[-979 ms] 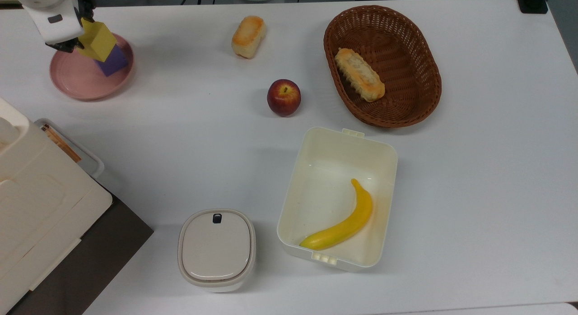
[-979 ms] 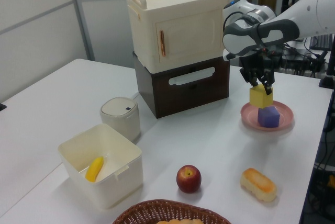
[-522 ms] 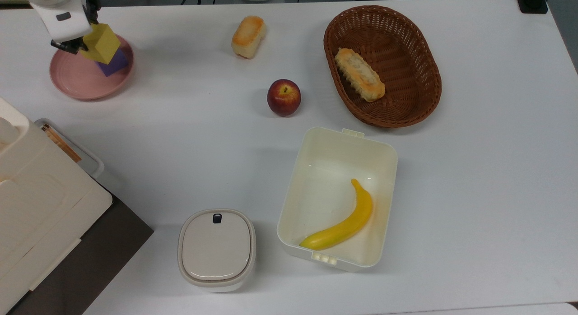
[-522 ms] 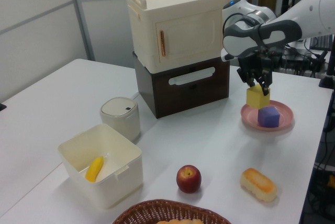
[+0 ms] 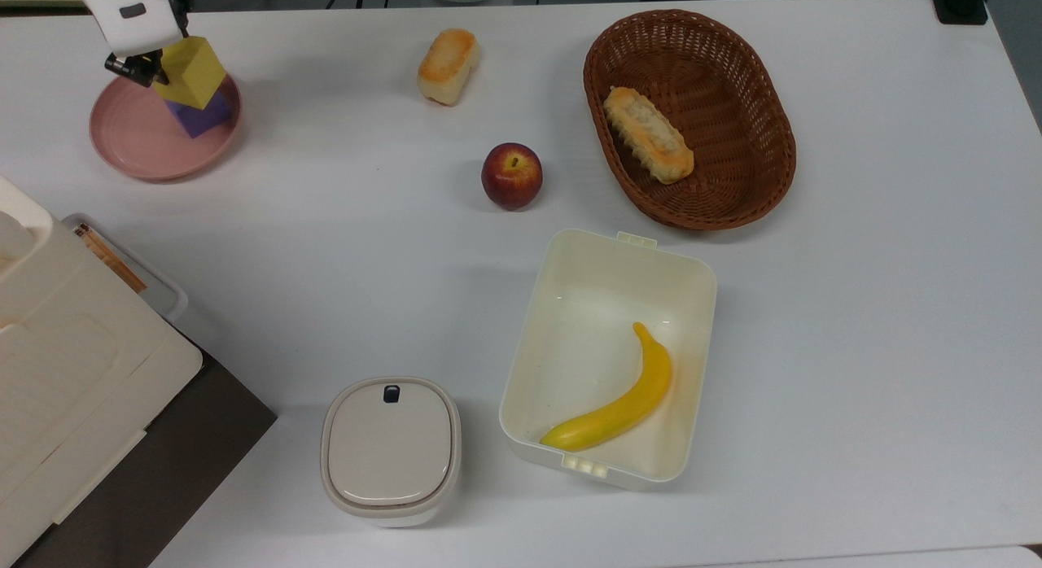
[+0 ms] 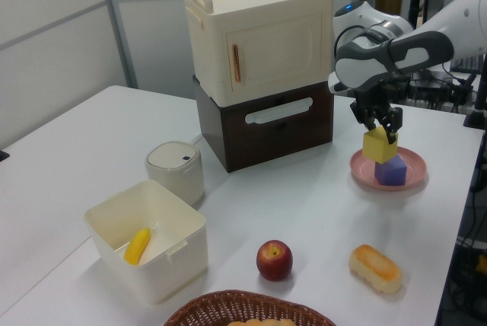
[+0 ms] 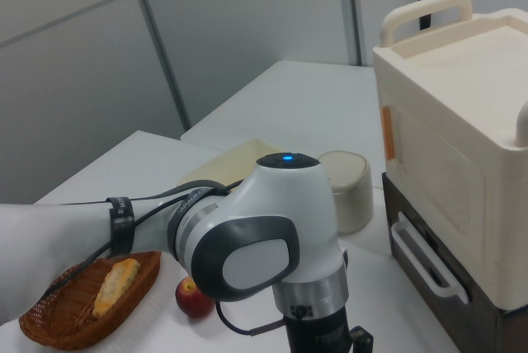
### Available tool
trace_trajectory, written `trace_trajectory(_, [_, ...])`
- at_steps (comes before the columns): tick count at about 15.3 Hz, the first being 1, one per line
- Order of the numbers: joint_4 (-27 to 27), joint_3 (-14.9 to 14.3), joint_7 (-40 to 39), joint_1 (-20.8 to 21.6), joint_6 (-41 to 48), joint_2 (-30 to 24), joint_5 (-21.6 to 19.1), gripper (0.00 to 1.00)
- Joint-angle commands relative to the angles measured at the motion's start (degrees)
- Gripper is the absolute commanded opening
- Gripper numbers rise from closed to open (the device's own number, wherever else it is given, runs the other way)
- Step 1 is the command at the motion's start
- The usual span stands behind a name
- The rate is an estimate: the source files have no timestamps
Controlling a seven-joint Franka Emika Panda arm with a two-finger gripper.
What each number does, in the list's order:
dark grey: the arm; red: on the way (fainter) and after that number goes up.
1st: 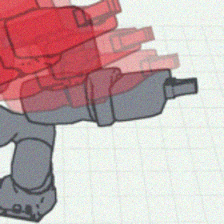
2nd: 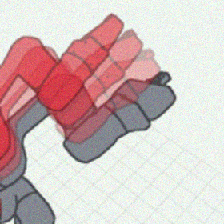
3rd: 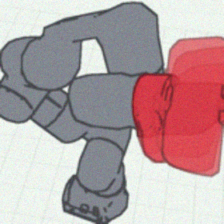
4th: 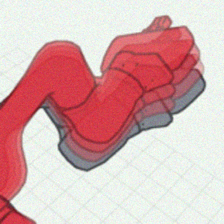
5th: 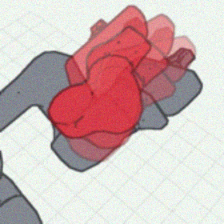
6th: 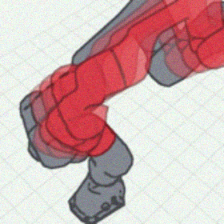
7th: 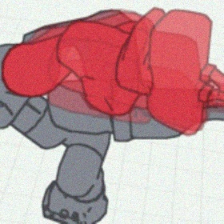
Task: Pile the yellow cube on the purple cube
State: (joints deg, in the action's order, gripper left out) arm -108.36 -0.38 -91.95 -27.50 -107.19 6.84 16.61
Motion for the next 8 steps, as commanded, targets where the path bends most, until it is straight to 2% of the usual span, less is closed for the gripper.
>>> trace_trajectory(1, [-3.2,-0.6,1.2,0.3,-2.3,-1.7,-0.9,0.36])
trace_trajectory(3, [-3.1,-0.6,1.1,-2.0,-2.3,-1.0,-0.4,0.36])
trace_trajectory(8, [-2.0,-0.7,1.2,-4.0,-2.6,2.3,0.5,0.36])
